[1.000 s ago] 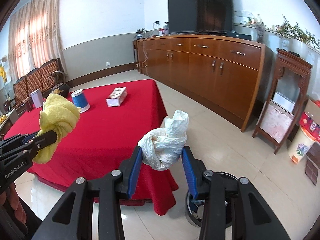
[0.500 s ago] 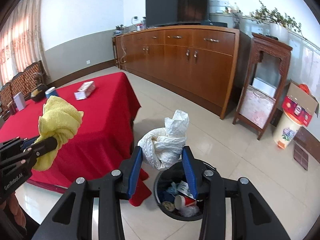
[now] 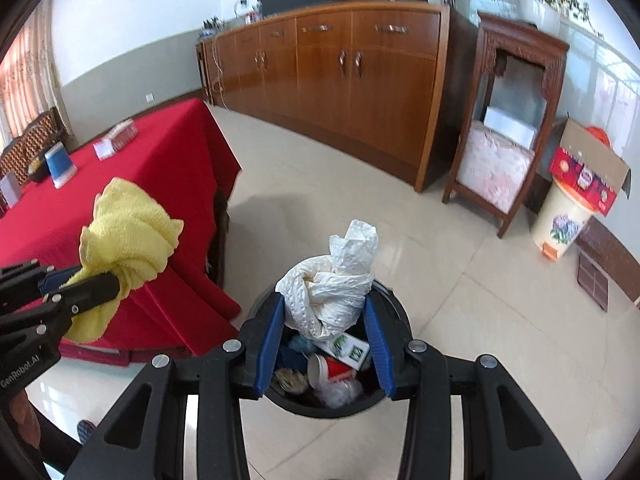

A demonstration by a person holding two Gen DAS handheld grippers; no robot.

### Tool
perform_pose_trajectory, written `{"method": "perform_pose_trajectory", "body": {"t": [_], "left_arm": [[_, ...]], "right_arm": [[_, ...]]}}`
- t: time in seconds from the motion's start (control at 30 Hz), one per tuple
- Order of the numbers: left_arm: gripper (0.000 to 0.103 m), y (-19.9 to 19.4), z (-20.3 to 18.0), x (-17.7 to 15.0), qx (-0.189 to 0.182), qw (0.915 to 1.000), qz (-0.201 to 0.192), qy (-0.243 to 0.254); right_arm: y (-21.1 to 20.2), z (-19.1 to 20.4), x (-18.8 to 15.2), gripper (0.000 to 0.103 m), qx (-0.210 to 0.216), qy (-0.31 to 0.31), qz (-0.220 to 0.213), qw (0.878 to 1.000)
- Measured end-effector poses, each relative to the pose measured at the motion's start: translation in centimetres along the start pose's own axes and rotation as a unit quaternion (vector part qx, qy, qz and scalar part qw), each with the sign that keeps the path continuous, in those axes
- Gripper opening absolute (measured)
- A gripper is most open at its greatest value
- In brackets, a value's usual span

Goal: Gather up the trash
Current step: 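Open both grippers to drop the tissue and cloth into the bin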

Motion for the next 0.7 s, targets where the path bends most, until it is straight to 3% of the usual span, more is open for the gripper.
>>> {"method": "perform_pose_trajectory", "body": {"t": [0.27,0.7], "left_arm": [[0.018,4.5,-1.8,-1.3,-0.035,0.9984,0.045,0.000],[0.019,12.1,-1.7,-3.0,-0.053,0.9907,0.121,-0.033]], "right_arm": [[4.9,-1.4,-2.9,0.043,0.020,0.005,0.043,0.999],[13.8,-1.4,-5.6,0.043,0.052,-0.059,0.127,0.989]]}}
Point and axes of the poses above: each gripper's, at about its wrist camera, not at the fingertips, and y roughly the way its jaws point, z to its left, x to its top, the point moved 2 cm from there along y, roughly the way its jaws point, and after that the axes turned 7 degrees about -y, right-handed, at the moved point
